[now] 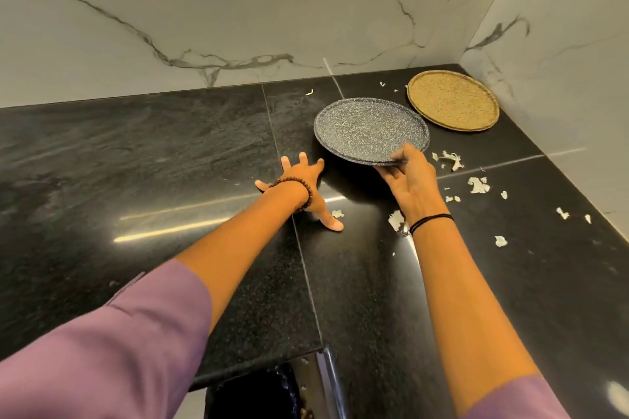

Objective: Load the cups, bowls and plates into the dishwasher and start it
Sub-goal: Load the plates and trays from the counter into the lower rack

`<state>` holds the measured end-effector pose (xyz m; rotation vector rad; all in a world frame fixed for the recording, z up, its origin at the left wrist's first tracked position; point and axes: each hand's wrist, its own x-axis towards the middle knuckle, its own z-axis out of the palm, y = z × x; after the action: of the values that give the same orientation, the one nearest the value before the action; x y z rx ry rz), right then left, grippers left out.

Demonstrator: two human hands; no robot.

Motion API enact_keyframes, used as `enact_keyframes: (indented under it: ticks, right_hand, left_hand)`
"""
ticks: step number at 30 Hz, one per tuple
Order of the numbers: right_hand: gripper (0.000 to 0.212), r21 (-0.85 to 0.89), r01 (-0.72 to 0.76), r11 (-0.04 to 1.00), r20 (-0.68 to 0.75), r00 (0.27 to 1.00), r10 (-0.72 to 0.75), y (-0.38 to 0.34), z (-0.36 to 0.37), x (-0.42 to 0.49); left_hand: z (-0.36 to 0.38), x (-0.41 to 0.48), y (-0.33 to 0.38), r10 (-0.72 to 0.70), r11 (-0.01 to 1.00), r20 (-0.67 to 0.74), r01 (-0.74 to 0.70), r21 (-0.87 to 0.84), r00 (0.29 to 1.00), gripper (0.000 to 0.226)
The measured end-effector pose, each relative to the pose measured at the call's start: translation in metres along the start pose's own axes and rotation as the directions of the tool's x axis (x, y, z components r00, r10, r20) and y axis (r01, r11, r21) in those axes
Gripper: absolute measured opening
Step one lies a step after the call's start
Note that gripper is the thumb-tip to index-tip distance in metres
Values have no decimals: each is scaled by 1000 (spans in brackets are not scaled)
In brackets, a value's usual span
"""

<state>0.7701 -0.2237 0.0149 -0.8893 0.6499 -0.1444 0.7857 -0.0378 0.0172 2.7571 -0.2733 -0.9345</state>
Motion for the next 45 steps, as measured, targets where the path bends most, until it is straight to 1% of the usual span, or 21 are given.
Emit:
enact_keyframes:
  ticks: [4, 6, 7, 8, 9, 10, 11, 12, 14, 16, 18, 19, 20, 23, 26, 29, 31, 36, 38, 41, 45]
  right_hand:
    - [22, 18, 26, 999, -24, 999, -26, -1, -27, -33]
    - [20, 40, 38, 998, -54, 998, -36, -1, -41, -55]
    - [19, 59, 37, 998, -65, 997, -33, 1, -48, -65]
    - [18, 78, 47, 996, -76, 996, -41, 2, -57, -80]
    - [17, 89, 53, 995, -84, 995, -46, 4, -65, -95]
    - [17, 90, 55, 994, -92, 995, -47, 6, -72, -109]
    - [16, 83, 63, 995, -112, 992, -54, 10, -80, -126]
    - [16, 70, 71, 995, -131, 989, -62, 13, -87, -143]
    - [15, 70, 93, 993, -176, 981, -80, 23, -100, -182]
    - [14, 113, 115, 987, -229, 970, -86, 36, -108, -218]
    - [13, 141, 155, 978, -286, 952, -109, 51, -115, -254]
    - [13, 149, 176, 973, -310, 943, -123, 57, -119, -271]
    - [14, 152, 192, 970, -326, 936, -134, 64, -123, -288]
    - [16, 156, 249, 956, -406, 898, -168, 85, -130, -341]
    - [15, 171, 290, 942, -477, 861, -178, 108, -136, -394]
    - [17, 180, 345, 921, -540, 817, -201, 135, -141, -446]
    - [20, 202, 376, 904, -579, 791, -200, 153, -143, -478]
    - [28, 268, 443, 855, -678, 718, -160, 204, -153, -553]
    - [31, 281, 466, 839, -718, 682, -138, 226, -160, -579]
    - [26, 318, 496, 808, -779, 623, -76, 261, -165, -612]
    - [18, 307, 506, 806, -834, 552, -28, 313, -165, -660]
  left_hand:
    - [5, -17, 0, -28, 999, -75, 25, -47, 997, 142]
    - [16, -24, -1, -23, 1000, -186, 19, -21, 982, 131]
    - [23, -27, -3, -2, 1000, -268, 2, -1, 963, 120]
    - [32, -34, -4, 46, 999, -356, -43, 16, 933, 105]
    - [40, -42, -4, 97, 995, -442, -104, 7, 892, 85]
    - [48, -52, -3, 133, 983, -514, -179, -41, 848, 63]
    - [56, -65, 0, 148, 955, -559, -264, -132, 816, 45]
    - [61, -78, 3, 139, 911, -580, -334, -243, 802, 35]
    - [70, -106, 9, 82, 800, -580, -401, -447, 810, 28]
    - [76, -128, 11, 30, 688, -525, -399, -607, 850, 27]
    - [82, -146, 8, 36, 566, -442, -383, -730, 896, 29]
    - [84, -154, 5, 57, 538, -403, -368, -758, 914, 34]
    - [87, -162, 3, 91, 531, -367, -357, -769, 926, 38]
    - [101, -188, -9, 249, 560, -300, -390, -731, 921, 30]
    - [118, -209, -22, 367, 554, -230, -410, -724, 901, 14]
    - [139, -236, -33, 444, 576, -132, -394, -716, 887, 23]
    - [152, -259, -38, 492, 583, -79, -396, -709, 867, 19]
    - [187, -311, -53, 589, 595, 83, -362, -717, 804, 12]
    - [204, -329, -59, 618, 614, 145, -360, -703, 773, 13]
    - [225, -355, -72, 647, 643, 232, -355, -679, 727, 14]
    - [255, -388, -96, 663, 690, 328, -380, -615, 673, 14]
